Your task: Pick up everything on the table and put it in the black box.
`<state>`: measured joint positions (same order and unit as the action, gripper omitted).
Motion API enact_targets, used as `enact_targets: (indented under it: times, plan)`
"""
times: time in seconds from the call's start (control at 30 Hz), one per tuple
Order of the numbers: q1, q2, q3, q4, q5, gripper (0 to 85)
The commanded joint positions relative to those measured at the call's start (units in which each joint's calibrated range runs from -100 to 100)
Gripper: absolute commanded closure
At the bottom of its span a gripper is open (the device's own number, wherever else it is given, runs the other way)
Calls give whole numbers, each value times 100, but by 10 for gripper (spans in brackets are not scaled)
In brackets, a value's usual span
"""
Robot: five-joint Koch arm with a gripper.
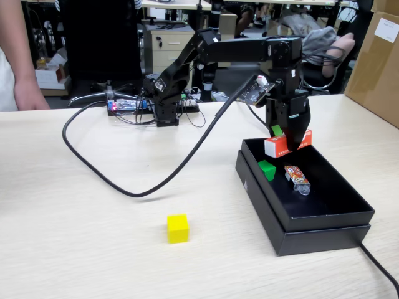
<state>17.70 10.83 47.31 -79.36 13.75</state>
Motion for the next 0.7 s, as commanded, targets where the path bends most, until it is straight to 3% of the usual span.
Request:
enact_targets:
  times: [0.0,0.1,0.23,0.37,0.67]
  plan:
    - [-20,-159,247,-68,-10,769]
    - [-24,-171,156,-146,-20,680]
    - [-59,-217,29,-233,-24,648]
    - [-93,-217,-143,-276,-34,460]
    - [-132,-1536,-152,-457,-34,426]
